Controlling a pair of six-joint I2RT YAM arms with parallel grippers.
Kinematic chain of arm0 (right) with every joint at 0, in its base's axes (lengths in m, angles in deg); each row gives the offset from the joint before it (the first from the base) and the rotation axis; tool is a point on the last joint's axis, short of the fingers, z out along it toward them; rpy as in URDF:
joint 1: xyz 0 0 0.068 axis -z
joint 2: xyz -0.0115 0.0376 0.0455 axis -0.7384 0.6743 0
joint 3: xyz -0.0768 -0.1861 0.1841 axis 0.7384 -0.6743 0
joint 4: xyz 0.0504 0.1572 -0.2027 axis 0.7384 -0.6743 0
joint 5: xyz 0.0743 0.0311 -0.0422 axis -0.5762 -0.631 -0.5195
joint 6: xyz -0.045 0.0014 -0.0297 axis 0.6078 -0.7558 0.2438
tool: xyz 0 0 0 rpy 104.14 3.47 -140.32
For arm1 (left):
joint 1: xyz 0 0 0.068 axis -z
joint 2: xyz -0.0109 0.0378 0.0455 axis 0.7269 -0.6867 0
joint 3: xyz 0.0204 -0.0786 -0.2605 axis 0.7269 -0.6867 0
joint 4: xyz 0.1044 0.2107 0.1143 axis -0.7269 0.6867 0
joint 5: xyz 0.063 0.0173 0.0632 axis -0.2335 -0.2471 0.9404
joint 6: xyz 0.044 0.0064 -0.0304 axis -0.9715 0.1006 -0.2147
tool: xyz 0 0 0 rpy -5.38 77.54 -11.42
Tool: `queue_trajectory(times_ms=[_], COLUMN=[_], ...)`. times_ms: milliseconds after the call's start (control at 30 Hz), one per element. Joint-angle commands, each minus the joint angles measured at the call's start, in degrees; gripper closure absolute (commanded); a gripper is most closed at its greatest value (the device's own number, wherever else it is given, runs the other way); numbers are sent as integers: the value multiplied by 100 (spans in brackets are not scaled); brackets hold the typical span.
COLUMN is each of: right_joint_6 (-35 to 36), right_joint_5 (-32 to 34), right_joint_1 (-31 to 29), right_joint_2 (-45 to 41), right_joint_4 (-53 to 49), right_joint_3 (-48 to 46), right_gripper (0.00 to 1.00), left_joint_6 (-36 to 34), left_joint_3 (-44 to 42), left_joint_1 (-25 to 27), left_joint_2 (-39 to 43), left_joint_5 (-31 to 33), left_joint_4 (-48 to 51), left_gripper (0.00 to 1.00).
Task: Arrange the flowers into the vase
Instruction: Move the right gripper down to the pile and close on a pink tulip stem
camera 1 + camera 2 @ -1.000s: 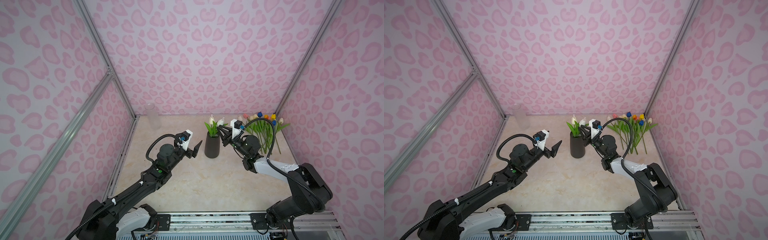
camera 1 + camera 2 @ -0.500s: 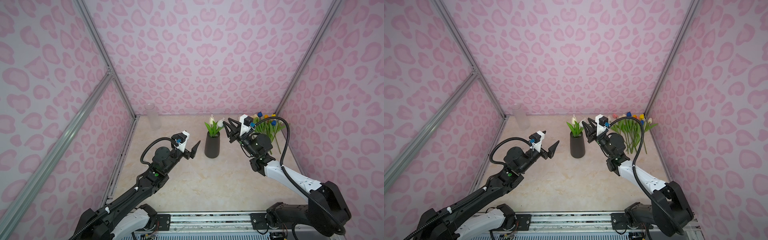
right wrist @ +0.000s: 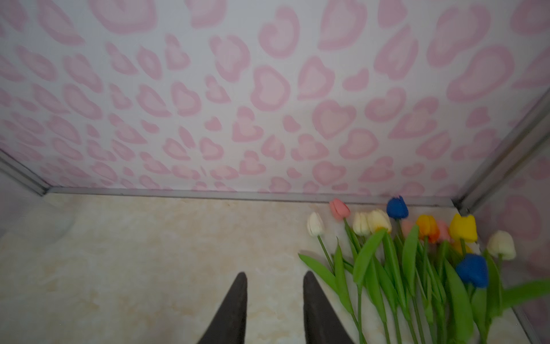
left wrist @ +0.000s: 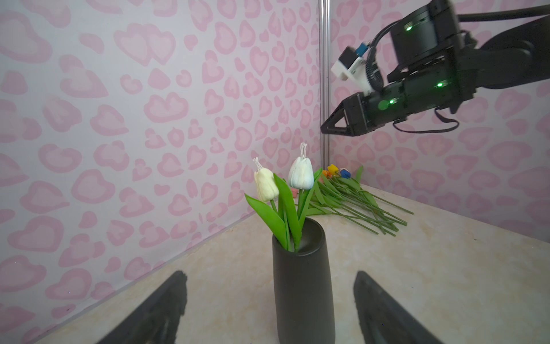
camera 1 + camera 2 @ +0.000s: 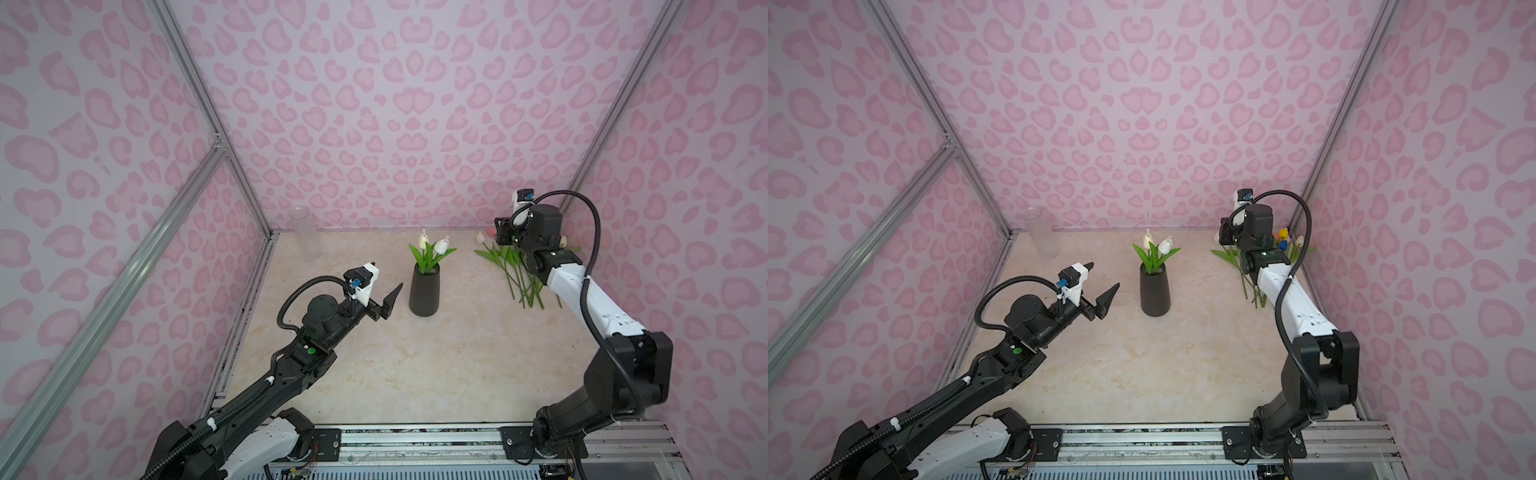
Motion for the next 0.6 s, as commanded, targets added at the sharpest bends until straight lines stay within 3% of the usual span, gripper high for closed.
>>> queue_trajectory(times_ms=[0, 567], right_joint_6=[184, -255], right_joint_5=[733, 640], right_joint_1=[124, 693], right_joint_2=[915, 2617], right_joint_4=[-2605, -2409], right_joint_3=[733, 1395], right_gripper=[72, 75], left_joint_6=[106, 5], left_joint_3=[132, 19], left_joint_1=[11, 20], left_joint_2=[-183, -56], left_joint_5=[-153, 75], left_joint_4=[-230, -66], left_gripper=[11, 11])
